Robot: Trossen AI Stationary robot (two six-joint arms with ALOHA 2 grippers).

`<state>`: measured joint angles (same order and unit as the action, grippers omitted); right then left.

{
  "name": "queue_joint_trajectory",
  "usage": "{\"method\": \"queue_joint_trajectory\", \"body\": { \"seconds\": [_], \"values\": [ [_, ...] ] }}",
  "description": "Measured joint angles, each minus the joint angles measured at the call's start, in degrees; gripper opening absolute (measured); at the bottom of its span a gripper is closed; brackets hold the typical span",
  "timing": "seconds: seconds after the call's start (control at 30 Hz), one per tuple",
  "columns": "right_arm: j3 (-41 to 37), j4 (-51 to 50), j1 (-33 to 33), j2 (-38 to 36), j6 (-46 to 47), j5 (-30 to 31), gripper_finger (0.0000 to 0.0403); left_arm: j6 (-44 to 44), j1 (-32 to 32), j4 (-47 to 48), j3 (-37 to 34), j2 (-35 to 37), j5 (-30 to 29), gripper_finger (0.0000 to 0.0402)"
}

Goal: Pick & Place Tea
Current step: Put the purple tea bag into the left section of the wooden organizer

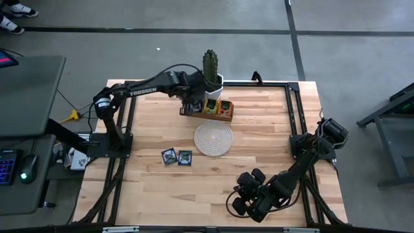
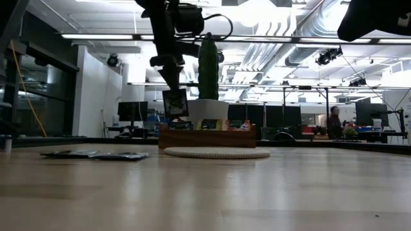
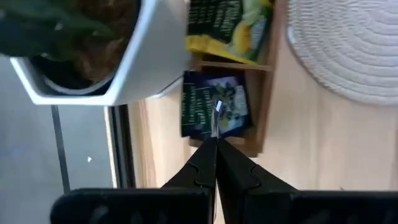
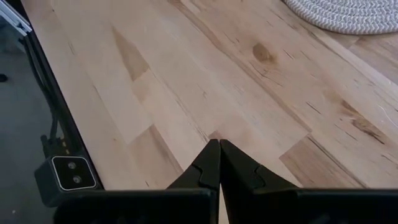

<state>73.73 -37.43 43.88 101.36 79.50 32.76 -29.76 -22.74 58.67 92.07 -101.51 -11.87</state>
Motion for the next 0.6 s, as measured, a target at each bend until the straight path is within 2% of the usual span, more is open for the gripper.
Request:
{"method": "queue_joint_trajectory", "body": {
  "seconds": [0.23, 0.6],
  "values": [
    [0.00, 0.02, 0.00, 0.00, 0.01, 0.08, 0.0000, -0.02, -1.27, -1.16, 0.00, -0.02, 3.58, 0.0000],
    [0.00, 0.76, 0.00, -0.04, 0.02, 0.05, 0.0000, -0.42, -1.29, -0.85, -0.26, -4.01, 3.86, 0.0000]
  ]
}}
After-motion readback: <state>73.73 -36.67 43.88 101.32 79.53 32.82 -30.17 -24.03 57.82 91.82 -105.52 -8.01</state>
